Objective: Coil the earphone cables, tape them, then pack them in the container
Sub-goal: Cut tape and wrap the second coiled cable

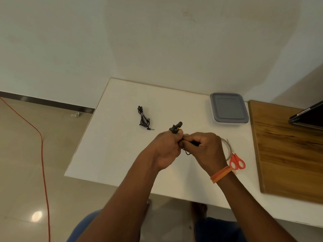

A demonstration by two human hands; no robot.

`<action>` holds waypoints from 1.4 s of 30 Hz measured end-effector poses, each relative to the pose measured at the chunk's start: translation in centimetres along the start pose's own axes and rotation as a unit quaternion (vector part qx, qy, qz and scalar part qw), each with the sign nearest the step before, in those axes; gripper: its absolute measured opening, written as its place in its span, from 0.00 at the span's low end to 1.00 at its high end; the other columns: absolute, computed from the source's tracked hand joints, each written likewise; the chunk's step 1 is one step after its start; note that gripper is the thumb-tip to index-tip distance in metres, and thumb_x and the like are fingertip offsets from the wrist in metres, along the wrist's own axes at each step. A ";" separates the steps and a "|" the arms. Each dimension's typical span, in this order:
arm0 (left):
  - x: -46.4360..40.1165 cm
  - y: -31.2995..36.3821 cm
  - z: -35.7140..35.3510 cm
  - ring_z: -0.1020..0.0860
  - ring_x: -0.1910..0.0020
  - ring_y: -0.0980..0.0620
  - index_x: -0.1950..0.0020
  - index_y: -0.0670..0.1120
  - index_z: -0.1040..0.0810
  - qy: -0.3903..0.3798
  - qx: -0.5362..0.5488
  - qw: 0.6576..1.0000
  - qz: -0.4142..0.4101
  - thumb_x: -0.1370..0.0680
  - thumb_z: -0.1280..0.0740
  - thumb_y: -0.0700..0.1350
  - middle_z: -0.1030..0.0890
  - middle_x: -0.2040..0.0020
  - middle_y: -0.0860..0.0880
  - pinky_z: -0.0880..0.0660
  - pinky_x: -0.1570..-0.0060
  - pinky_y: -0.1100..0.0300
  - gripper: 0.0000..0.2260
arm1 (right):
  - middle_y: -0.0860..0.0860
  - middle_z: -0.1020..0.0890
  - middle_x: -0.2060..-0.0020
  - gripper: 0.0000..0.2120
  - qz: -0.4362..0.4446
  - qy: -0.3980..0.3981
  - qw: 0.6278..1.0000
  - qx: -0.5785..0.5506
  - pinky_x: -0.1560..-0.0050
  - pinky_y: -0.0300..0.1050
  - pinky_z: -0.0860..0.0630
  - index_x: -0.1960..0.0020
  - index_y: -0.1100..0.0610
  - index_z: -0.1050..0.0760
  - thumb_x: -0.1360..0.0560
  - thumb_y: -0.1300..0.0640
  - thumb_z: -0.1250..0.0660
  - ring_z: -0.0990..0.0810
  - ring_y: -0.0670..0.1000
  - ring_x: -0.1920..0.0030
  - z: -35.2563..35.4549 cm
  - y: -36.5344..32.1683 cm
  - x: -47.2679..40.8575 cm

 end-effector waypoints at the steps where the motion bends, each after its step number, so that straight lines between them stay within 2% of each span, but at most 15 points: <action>1: 0.1 0.1 0.0 0.29 0.68 0.57 0.52 0.45 0.26 -0.006 -0.014 1.000 -0.004 0.16 0.41 0.43 0.22 0.67 0.54 0.33 0.59 0.62 0.07 | 0.47 0.17 0.72 0.07 -0.017 -0.006 0.999 -0.029 0.67 0.34 0.27 0.61 0.54 0.15 0.30 0.65 0.27 0.22 0.44 0.71 0.1 -0.1 0.0; 4: 0.2 0.3 0.2 0.25 0.65 0.59 0.50 0.47 0.26 -0.037 -0.064 0.997 -0.022 0.16 0.39 0.45 0.23 0.63 0.53 0.34 0.50 0.61 0.05 | 0.48 0.18 0.73 0.07 -0.050 -0.015 0.994 -0.100 0.67 0.37 0.26 0.61 0.55 0.15 0.29 0.65 0.27 0.22 0.46 0.71 0.5 -0.2 -0.4; 6: 0.4 0.6 0.2 0.23 0.59 0.55 0.50 0.46 0.26 -0.078 -0.065 0.994 -0.039 0.17 0.38 0.45 0.24 0.60 0.50 0.34 0.44 0.58 0.05 | 0.51 0.18 0.73 0.06 -0.055 -0.004 0.991 -0.122 0.66 0.40 0.24 0.62 0.58 0.15 0.29 0.65 0.28 0.22 0.49 0.71 1.0 -0.1 -0.6; 8: 0.6 0.7 0.2 0.21 0.52 0.51 0.45 0.44 0.24 -0.099 -0.080 0.991 -0.044 0.19 0.35 0.45 0.21 0.56 0.49 0.31 0.39 0.56 0.06 | 0.54 0.18 0.72 0.04 -0.059 0.013 0.989 -0.136 0.66 0.42 0.23 0.61 0.60 0.15 0.28 0.64 0.28 0.21 0.50 0.70 1.5 0.0 -0.8; 11: 0.6 0.3 0.1 0.17 0.44 0.45 0.42 0.40 0.20 -0.082 -0.100 0.991 -0.025 0.22 0.31 0.45 0.15 0.49 0.45 0.22 0.41 0.53 0.12 | 0.54 0.14 0.64 0.05 -0.075 0.043 0.981 -0.171 0.62 0.44 0.21 0.54 0.62 0.15 0.29 0.67 0.28 0.16 0.51 0.64 2.1 0.4 -1.1; 13: 0.8 0.2 0.0 0.16 0.47 0.43 0.43 0.38 0.20 -0.078 -0.085 0.993 -0.033 0.22 0.31 0.41 0.15 0.48 0.41 0.19 0.46 0.53 0.11 | 0.55 0.14 0.62 0.07 -0.081 0.045 0.978 -0.189 0.61 0.45 0.19 0.52 0.62 0.16 0.29 0.68 0.28 0.15 0.54 0.63 2.3 0.3 -1.2; 17: 1.0 0.6 0.0 0.15 0.51 0.44 0.43 0.38 0.19 -0.041 -0.108 0.990 -0.084 0.24 0.30 0.35 0.15 0.50 0.39 0.18 0.50 0.53 0.10 | 0.53 0.14 0.64 0.07 -0.061 0.038 0.983 -0.168 0.65 0.40 0.20 0.53 0.58 0.16 0.29 0.66 0.28 0.17 0.52 0.67 2.8 0.1 -1.3; 23: 1.6 1.0 -0.5 0.15 0.52 0.42 0.44 0.39 0.18 -0.041 -0.135 0.984 -0.109 0.26 0.26 0.38 0.14 0.53 0.41 0.18 0.53 0.53 0.11 | 0.49 0.15 0.66 0.07 -0.053 0.044 0.985 -0.158 0.65 0.40 0.20 0.53 0.56 0.17 0.28 0.66 0.28 0.18 0.50 0.67 2.9 0.3 -1.3; 27: 1.7 1.0 -0.5 0.15 0.54 0.42 0.46 0.38 0.18 -0.036 -0.144 0.982 -0.114 0.27 0.26 0.35 0.14 0.54 0.40 0.18 0.52 0.51 0.11 | 0.52 0.15 0.64 0.07 -0.048 0.035 0.987 -0.152 0.64 0.41 0.20 0.53 0.57 0.17 0.29 0.66 0.28 0.17 0.52 0.67 2.7 0.3 -1.2; 32: 1.8 1.6 -0.1 0.17 0.61 0.46 0.45 0.37 0.19 -0.046 -0.192 0.972 -0.127 0.27 0.27 0.32 0.15 0.60 0.41 0.18 0.54 0.51 0.11 | 0.55 0.14 0.63 0.06 -0.060 0.001 0.983 -0.176 0.65 0.41 0.20 0.52 0.62 0.16 0.29 0.66 0.28 0.19 0.55 0.67 3.0 0.3 -1.3; 36: 2.0 1.8 0.3 0.20 0.64 0.48 0.44 0.39 0.18 -0.053 -0.243 0.958 -0.140 0.27 0.28 0.32 0.18 0.62 0.41 0.18 0.56 0.52 0.12 | 0.55 0.14 0.61 0.06 -0.097 -0.037 0.968 -0.227 0.65 0.41 0.21 0.52 0.63 0.17 0.28 0.68 0.29 0.20 0.52 0.67 3.5 0.6 -1.2; 40: 1.7 1.8 0.2 0.22 0.67 0.51 0.45 0.38 0.19 -0.036 -0.276 0.951 -0.131 0.28 0.28 0.32 0.20 0.67 0.46 0.19 0.60 0.53 0.12 | 0.55 0.15 0.62 0.08 -0.076 -0.058 0.973 -0.208 0.64 0.41 0.20 0.51 0.61 0.17 0.29 0.68 0.29 0.19 0.53 0.66 3.7 0.5 -1.1; 42: 1.6 1.8 0.3 0.23 0.67 0.53 0.49 0.38 0.18 -0.024 -0.263 0.958 -0.113 0.28 0.29 0.32 0.19 0.64 0.45 0.19 0.61 0.55 0.09 | 0.52 0.15 0.64 0.08 -0.046 -0.058 0.984 -0.163 0.64 0.41 0.20 0.52 0.59 0.17 0.29 0.68 0.28 0.19 0.54 0.67 3.7 0.5 -1.2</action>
Point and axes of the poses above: each hand's wrist, its own x-axis away from the middle knuckle, its own z-axis out of the back of the hand, y = z × x, the point moved 1 cm from there along -x, towards the middle knuckle
